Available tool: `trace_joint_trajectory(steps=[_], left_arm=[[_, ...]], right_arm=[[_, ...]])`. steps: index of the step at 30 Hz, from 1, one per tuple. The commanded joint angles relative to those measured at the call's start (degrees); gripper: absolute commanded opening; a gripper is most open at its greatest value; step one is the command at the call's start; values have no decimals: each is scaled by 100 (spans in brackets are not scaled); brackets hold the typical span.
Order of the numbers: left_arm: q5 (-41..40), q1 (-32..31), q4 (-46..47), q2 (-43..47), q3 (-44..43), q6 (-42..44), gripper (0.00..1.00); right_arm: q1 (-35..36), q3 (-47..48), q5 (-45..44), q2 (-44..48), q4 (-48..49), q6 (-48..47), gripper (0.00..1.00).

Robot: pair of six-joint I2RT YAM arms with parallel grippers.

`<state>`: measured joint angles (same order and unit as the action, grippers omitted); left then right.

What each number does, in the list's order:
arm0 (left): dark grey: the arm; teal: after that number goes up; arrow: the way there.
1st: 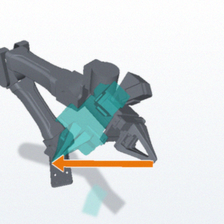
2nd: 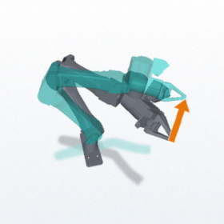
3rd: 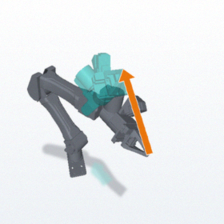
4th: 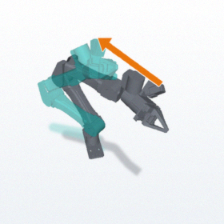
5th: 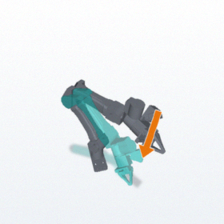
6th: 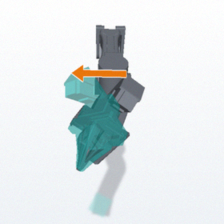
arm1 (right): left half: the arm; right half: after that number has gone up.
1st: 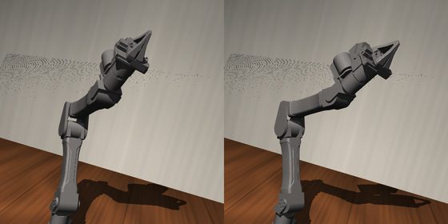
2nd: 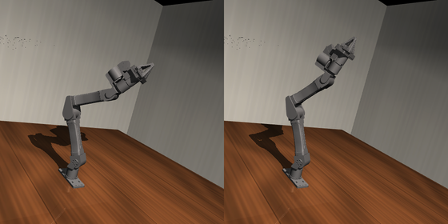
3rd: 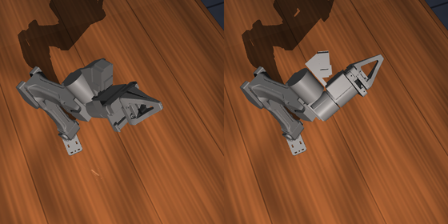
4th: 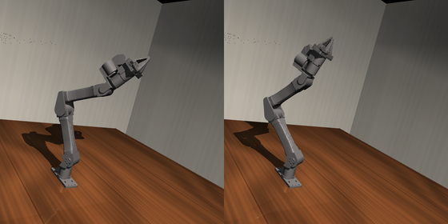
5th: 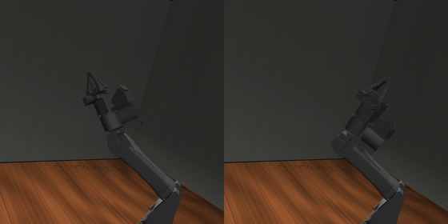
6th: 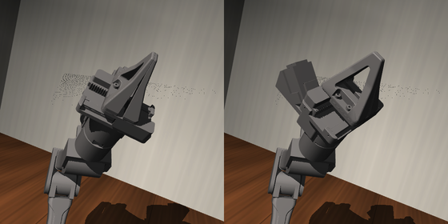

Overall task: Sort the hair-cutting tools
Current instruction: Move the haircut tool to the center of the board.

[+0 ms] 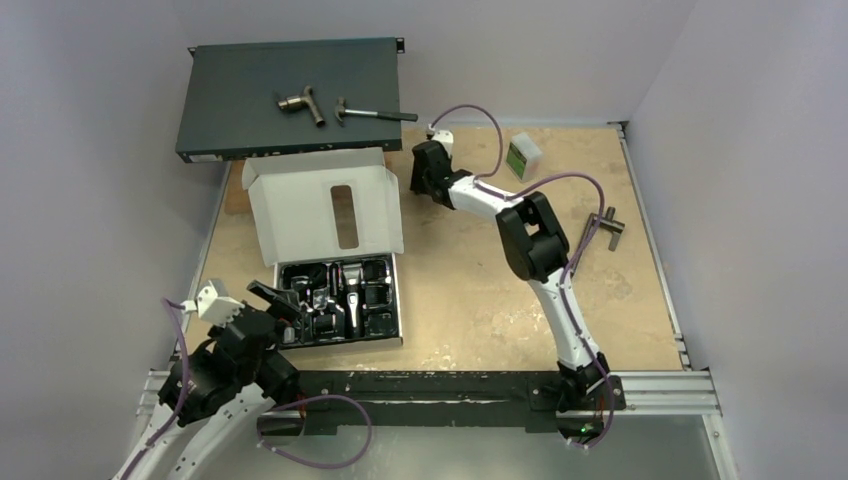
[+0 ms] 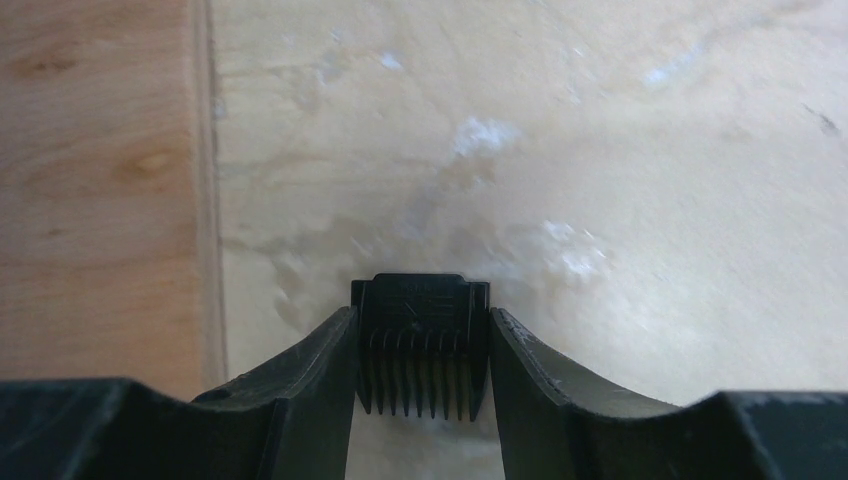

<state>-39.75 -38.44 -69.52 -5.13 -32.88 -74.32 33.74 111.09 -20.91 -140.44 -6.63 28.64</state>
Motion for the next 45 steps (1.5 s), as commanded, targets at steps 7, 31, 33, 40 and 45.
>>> trace_joint_trajectory(steps=[7,31,33,40,45], left_arm=[[564,-24,507,-105,253,-93,100],[1279,-24,1969,-686,922,244,100],[1257,-24,1981,-716,915,287,99],[1295,-24,2058,-812,932,316,100],[1320,-24,2121,-879,965,284,100]], right_arm=[[-211,-2580,57,1690,234,406,23],[408,-7143,-117,6177,-196,895,59],[406,-7100,-112,6372,-341,833,65],[435,-6994,260,6212,-490,611,75],[538,-6968,-111,5998,-707,826,80]])
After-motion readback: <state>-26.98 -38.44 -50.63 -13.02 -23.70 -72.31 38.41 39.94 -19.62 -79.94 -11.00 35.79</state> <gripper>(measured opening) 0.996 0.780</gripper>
